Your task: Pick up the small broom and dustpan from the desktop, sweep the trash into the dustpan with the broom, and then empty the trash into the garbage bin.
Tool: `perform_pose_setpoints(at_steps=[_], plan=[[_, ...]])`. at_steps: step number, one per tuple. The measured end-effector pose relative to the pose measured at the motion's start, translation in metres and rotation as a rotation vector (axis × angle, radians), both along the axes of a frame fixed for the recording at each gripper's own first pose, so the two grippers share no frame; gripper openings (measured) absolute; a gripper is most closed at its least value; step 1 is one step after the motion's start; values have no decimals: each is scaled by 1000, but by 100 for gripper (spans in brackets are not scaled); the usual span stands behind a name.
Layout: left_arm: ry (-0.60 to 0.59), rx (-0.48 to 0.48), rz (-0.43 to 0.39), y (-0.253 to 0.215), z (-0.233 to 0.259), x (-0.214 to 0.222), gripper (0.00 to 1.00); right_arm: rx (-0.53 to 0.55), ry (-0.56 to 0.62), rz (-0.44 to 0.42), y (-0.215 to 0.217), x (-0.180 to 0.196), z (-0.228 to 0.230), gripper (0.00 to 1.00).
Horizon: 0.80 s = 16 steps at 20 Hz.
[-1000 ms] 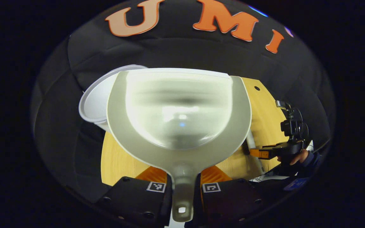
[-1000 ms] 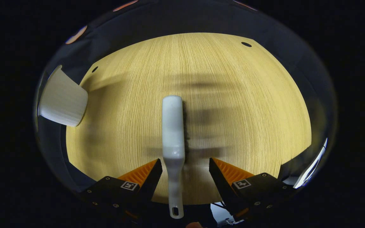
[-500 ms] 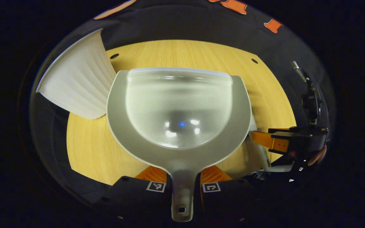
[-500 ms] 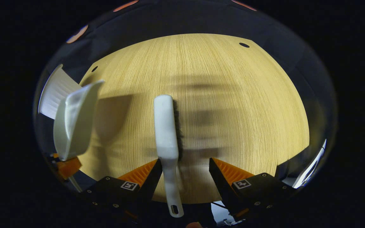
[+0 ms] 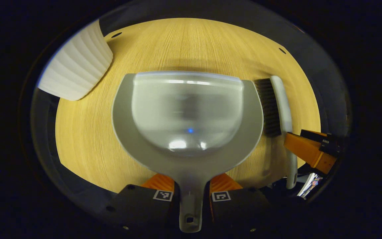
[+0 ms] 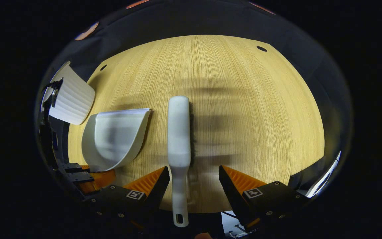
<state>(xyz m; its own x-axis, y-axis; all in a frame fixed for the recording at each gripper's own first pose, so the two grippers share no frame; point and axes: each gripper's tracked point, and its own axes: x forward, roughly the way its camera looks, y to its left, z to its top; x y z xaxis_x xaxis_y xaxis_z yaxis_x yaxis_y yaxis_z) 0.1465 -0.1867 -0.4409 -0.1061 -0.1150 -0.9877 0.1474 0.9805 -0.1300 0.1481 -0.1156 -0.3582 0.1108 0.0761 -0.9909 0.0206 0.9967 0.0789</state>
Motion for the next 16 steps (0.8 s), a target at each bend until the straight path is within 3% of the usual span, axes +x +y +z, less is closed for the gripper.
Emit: perform_pose_setpoints(at_steps=[5, 10, 12, 13, 16], plan=[[13, -5, 16, -10, -8, 2, 29, 6, 3, 10, 3, -1, 1, 93], [32, -24, 24, -13, -10, -1, 36, 3, 1, 9, 1, -1, -1, 93], [35, -55, 45, -20, -9, -4, 45, 4, 2, 8, 2, -1, -1, 93], [40, -51, 50, -20, -8, -5, 57, 2, 1, 8, 2, -1, 0, 93], [26, -56, 55, -20, 2, 1, 60, 3, 1, 7, 3, -2, -2, 93]])
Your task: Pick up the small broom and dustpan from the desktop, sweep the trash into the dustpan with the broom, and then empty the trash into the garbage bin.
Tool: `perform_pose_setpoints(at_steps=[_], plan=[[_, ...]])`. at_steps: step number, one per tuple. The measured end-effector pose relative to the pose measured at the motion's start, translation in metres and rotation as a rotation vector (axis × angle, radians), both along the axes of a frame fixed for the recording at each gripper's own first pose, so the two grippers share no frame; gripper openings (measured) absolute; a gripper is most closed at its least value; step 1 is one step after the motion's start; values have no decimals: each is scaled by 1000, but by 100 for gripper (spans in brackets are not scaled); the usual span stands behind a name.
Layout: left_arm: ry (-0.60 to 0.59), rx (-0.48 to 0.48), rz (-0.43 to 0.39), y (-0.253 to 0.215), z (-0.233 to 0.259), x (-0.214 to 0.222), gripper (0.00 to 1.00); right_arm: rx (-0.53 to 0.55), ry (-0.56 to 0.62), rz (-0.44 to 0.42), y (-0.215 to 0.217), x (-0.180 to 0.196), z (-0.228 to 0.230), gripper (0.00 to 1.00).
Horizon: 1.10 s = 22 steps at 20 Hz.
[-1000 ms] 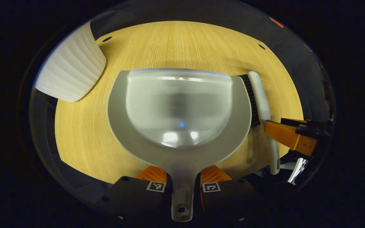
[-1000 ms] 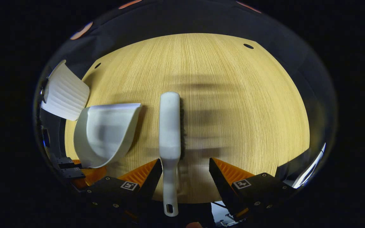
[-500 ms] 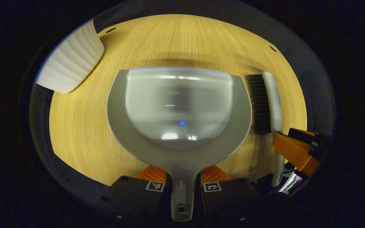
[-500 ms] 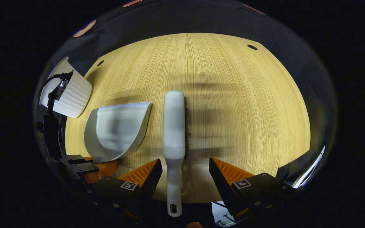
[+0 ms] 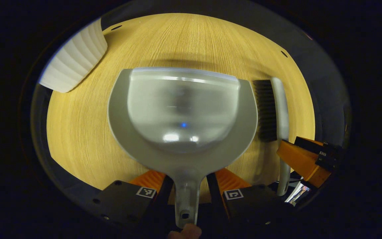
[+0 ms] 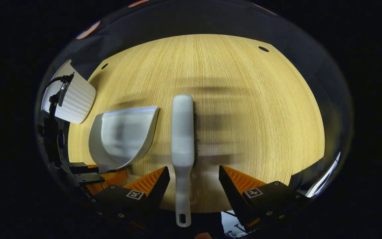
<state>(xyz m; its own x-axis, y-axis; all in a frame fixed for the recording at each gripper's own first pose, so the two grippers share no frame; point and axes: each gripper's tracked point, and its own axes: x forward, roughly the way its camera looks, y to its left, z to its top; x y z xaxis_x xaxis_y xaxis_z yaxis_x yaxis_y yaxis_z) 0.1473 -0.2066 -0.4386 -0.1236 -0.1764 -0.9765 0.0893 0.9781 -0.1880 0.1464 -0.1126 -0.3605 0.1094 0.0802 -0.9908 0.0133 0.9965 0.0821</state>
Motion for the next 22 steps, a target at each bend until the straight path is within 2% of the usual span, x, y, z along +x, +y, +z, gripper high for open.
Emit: perform_pose_setpoints(at_steps=[2, 6, 9, 13, 17, 22], plan=[[-8, 6, 12, 0, 7, 5, 65, 2, -1, -6, 0, 1, 3, 93], [-13, -16, 15, 0, 20, 4, 68, 8, -14, -17, 0, 4, 9, 93], [-90, -23, 15, 1, 37, 20, 75, 17, -43, -29, 0, 8, 23, 93], [-167, -63, 7, -6, 66, 38, 75, 18, -83, -52, -3, 21, 37, 93], [-371, -36, -16, 4, 83, 77, 75, 0, -179, -55, -11, 38, 65, 93], [-645, -13, 9, 21, 94, 118, 75, -4, -357, -65, -13, 72, 111, 93]])
